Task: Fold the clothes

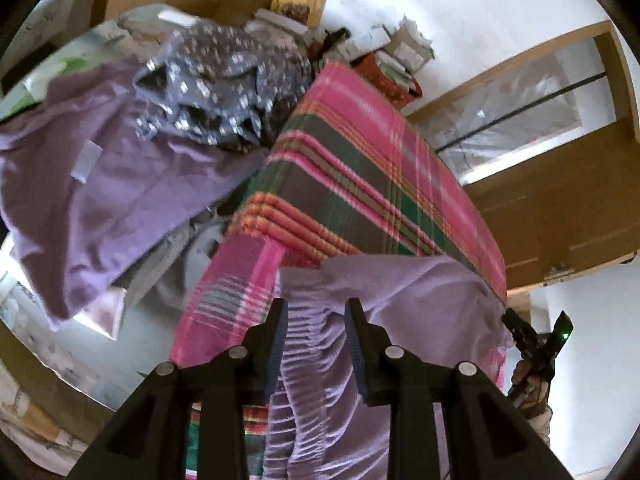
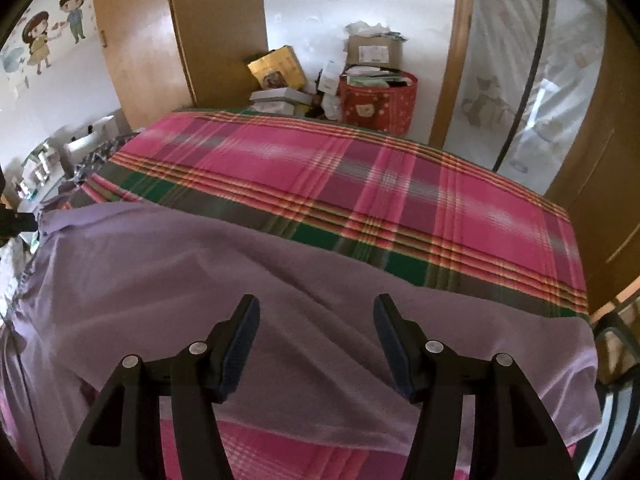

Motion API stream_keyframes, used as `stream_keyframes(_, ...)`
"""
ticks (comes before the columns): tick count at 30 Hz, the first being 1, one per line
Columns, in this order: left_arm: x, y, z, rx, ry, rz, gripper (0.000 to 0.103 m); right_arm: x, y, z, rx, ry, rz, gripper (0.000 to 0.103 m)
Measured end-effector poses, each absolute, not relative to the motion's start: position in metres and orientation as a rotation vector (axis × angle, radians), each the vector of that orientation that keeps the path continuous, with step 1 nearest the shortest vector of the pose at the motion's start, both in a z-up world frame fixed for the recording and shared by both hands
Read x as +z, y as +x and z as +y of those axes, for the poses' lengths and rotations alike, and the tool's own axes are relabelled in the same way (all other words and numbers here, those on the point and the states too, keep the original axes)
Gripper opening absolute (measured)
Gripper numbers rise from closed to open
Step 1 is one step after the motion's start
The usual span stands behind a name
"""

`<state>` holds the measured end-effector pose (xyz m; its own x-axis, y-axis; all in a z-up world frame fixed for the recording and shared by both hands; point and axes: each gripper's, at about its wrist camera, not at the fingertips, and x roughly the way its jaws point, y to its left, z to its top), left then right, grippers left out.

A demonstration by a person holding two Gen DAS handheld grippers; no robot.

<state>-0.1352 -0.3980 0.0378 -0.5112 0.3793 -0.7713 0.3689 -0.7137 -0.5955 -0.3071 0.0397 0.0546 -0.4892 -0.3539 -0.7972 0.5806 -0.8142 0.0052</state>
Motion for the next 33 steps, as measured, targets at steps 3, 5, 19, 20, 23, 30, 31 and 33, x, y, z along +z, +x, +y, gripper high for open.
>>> stream_keyframes(3,0.029,-0.143,-0.396,2.413,-1.556,-1.219,0.03,0.054,-0.301,0.032,-2.283,1.145,0.376,0.061)
stream_keyframes(5,0.024,-0.146,-0.4,2.398,-1.55,-1.262,0.03,0.053,-0.298,0.028,-2.273,1.145,0.393,0.061)
stream_keyframes(19,0.02,-0.142,-0.407,2.39,-1.42,-1.377,0.03,0.039,-0.295,0.001,-2.236,1.161,0.438,0.061)
stream_keyframes(20,0.02,-0.141,-0.408,2.377,-1.386,-1.409,0.03,0.038,-0.295,-0.001,-2.231,1.164,0.444,0.061)
stream_keyframes(23,0.02,-0.14,-0.412,2.357,-1.341,-1.453,0.03,0.036,-0.294,-0.004,-2.23,1.164,0.45,0.061)
stream_keyframes(30,0.007,-0.146,-0.408,2.315,-1.4,-1.467,0.03,0.031,-0.296,-0.009,-2.225,1.172,0.44,0.061)
stream_keyframes(31,0.007,-0.148,-0.405,2.316,-1.404,-1.447,0.03,0.03,-0.296,-0.01,-2.225,1.172,0.442,0.061)
stream_keyframes(33,0.008,-0.151,-0.403,2.321,-1.41,-1.436,0.03,0.029,-0.297,-0.01,-2.226,1.172,0.444,0.061)
